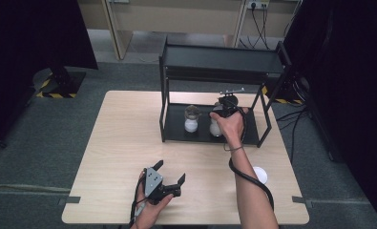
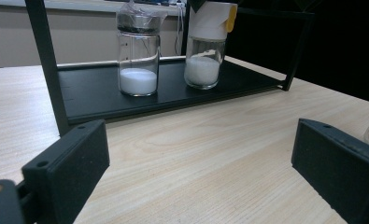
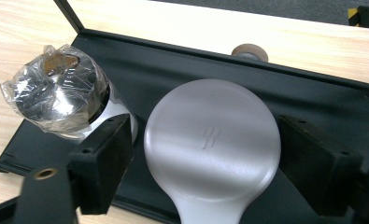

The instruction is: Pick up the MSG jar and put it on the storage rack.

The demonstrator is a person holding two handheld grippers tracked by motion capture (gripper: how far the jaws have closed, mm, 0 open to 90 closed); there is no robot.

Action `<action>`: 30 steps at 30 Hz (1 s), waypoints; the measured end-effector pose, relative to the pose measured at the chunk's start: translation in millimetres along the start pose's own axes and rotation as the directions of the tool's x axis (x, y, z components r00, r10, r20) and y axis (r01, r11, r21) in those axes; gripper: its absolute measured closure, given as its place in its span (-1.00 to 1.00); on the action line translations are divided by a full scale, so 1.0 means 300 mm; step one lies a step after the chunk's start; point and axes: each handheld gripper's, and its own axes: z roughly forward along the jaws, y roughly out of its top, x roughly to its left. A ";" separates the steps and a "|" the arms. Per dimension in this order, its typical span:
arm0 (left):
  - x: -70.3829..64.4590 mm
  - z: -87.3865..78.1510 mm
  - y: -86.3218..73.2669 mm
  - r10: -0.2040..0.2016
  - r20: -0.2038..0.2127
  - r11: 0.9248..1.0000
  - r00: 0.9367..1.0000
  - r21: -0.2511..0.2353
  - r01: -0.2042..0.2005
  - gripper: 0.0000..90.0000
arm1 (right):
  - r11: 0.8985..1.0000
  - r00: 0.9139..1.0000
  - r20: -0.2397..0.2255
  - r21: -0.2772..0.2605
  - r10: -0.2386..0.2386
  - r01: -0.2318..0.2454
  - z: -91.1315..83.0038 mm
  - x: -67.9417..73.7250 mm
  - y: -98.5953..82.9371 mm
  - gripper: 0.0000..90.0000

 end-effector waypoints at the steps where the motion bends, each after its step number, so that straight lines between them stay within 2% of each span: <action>1: 0.000 0.000 0.000 0.000 0.000 1.000 1.000 0.000 0.000 -0.92 | 1.000 1.000 0.002 -0.007 0.000 0.000 -0.002 0.002 0.000 -0.59; 9: 0.000 0.000 0.000 0.001 0.000 1.000 1.000 0.001 -0.001 -0.92 | 0.999 1.000 0.015 -0.040 -0.016 0.016 -0.031 0.003 -0.005 -0.71; 21: -0.001 0.000 0.000 0.003 -0.002 1.000 1.000 0.000 -0.003 -0.92 | 0.998 0.999 -0.009 -0.056 -0.033 0.032 -0.094 -0.001 -0.026 -0.79; 30: -0.001 0.000 0.000 0.003 -0.001 1.000 1.000 0.000 -0.003 -0.92 | 0.996 0.999 -0.036 -0.091 -0.013 0.010 -0.129 -0.018 -0.059 -0.82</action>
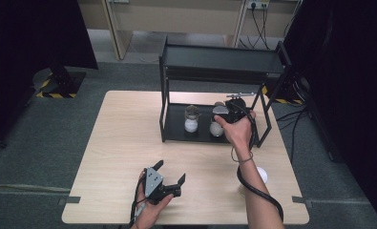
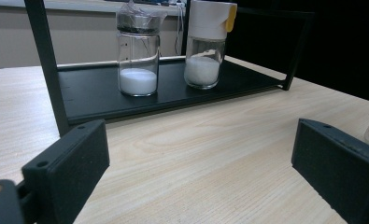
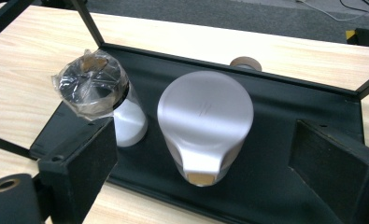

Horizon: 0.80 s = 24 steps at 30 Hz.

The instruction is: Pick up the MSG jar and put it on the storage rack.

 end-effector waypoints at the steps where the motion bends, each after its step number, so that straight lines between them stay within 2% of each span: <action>1: 0.000 0.000 0.000 0.000 0.000 1.000 1.000 0.000 0.000 -0.92 | 1.000 1.000 -0.002 -0.001 0.000 0.000 -0.004 -0.001 -0.004 -0.82; 24: -0.002 0.000 0.000 0.003 -0.003 1.000 1.000 -0.002 -0.003 -0.92 | 0.999 1.000 -0.030 -0.048 -0.010 0.008 -0.104 -0.020 -0.069 -0.86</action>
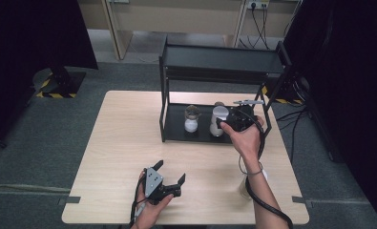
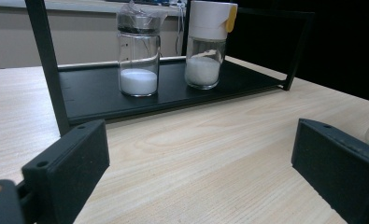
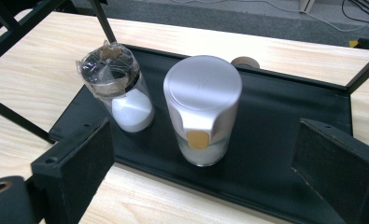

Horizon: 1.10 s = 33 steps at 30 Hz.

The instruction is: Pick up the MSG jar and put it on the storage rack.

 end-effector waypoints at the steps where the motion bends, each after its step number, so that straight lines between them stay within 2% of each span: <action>1: 0.000 0.000 0.000 0.000 0.000 1.000 1.000 -0.001 0.000 -0.92 | 1.000 1.000 0.000 -0.003 -0.001 0.001 -0.005 -0.002 -0.004 -0.86; 13: -0.001 0.000 0.000 0.001 -0.001 1.000 1.000 -0.001 -0.001 -0.92 | 1.000 1.000 -0.021 -0.026 -0.016 0.015 -0.071 -0.009 -0.044 -0.86; 33: -0.001 0.000 0.000 0.001 -0.002 1.000 1.000 -0.004 -0.001 -0.92 | 0.997 0.999 -0.019 -0.072 -0.041 0.040 -0.185 -0.018 -0.139 -0.88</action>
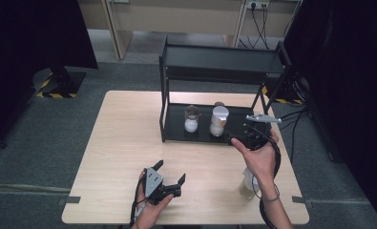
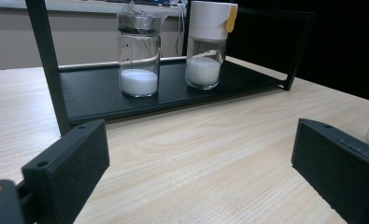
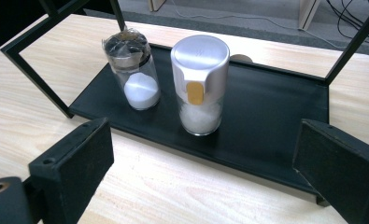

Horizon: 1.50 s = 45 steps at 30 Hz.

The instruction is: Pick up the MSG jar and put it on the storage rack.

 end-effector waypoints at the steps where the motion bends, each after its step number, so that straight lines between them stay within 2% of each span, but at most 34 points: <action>1: 0.000 0.000 0.000 0.000 0.000 1.000 1.000 0.000 0.000 -0.92 | 1.000 1.000 -0.001 0.000 -0.002 0.002 -0.004 0.001 -0.004 -0.88; 4: 0.000 0.000 0.000 0.000 0.000 1.000 1.000 0.000 0.000 -0.92 | 1.000 1.000 -0.013 -0.010 -0.010 0.010 -0.023 0.003 -0.021 -0.88; 23: -0.001 -0.001 0.000 0.003 -0.001 1.000 1.000 -0.003 -0.003 -0.92 | 0.997 1.000 -0.007 -0.077 -0.026 0.025 -0.094 0.017 -0.088 -0.88; 36: -0.001 -0.001 0.000 0.003 -0.002 1.000 1.000 -0.003 -0.003 -0.92 | 0.987 0.999 0.006 -0.153 -0.051 0.051 -0.184 0.017 -0.172 -0.89; 39: -0.002 0.000 -0.001 0.001 -0.002 1.000 1.000 -0.005 -0.001 -0.92 | 0.984 0.998 0.018 -0.165 -0.066 0.068 -0.202 0.019 -0.198 -0.89; 45: -0.002 -0.001 -0.001 0.005 -0.003 1.000 1.000 -0.003 -0.005 -0.92 | 0.981 0.998 0.019 -0.183 -0.067 0.069 -0.225 0.019 -0.240 -0.89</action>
